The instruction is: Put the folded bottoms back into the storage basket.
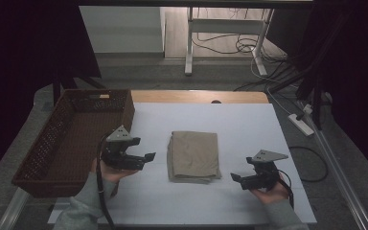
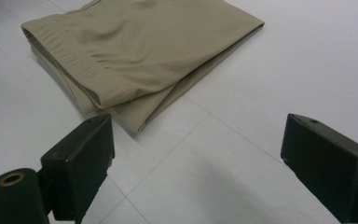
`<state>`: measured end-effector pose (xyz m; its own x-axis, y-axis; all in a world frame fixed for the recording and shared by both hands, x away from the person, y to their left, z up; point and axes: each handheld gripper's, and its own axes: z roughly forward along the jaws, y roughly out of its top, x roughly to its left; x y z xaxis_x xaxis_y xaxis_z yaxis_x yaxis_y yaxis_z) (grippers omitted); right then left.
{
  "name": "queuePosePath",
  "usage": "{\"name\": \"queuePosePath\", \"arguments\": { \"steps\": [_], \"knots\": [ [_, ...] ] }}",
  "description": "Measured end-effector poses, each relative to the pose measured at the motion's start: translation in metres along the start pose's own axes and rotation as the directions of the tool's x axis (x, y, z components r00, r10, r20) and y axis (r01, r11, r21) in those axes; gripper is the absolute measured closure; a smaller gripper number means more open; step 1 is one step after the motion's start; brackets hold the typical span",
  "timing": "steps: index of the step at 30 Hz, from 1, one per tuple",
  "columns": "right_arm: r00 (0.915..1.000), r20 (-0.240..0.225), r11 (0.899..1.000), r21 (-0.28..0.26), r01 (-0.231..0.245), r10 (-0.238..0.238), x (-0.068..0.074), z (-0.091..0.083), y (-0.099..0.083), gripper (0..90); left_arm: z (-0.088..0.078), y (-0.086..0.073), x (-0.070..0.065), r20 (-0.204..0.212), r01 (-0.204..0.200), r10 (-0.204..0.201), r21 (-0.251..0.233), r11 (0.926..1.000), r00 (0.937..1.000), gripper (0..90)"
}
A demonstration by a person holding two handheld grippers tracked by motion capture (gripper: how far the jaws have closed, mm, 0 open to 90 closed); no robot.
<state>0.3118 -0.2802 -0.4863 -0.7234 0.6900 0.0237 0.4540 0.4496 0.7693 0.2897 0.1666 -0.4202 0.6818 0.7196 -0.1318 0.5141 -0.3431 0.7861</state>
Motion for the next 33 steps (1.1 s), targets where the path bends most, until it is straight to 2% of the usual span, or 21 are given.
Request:
{"name": "queuePosePath", "arguments": {
  "steps": [15,33],
  "knots": [
    [1.0000,0.000,1.000,0.001,-0.004,0.004,0.000,-0.001,-0.001,9.9,0.018,0.009,-0.004,0.023,-0.013,0.013,0.014,0.9998,0.9996,18.8],
    [1.0000,-0.004,1.000,0.003,-0.005,0.005,0.000,0.000,-0.001,9.9,0.041,0.018,-0.007,0.042,-0.009,0.008,0.031,0.9995,0.9991,18.8]
  ]
}}
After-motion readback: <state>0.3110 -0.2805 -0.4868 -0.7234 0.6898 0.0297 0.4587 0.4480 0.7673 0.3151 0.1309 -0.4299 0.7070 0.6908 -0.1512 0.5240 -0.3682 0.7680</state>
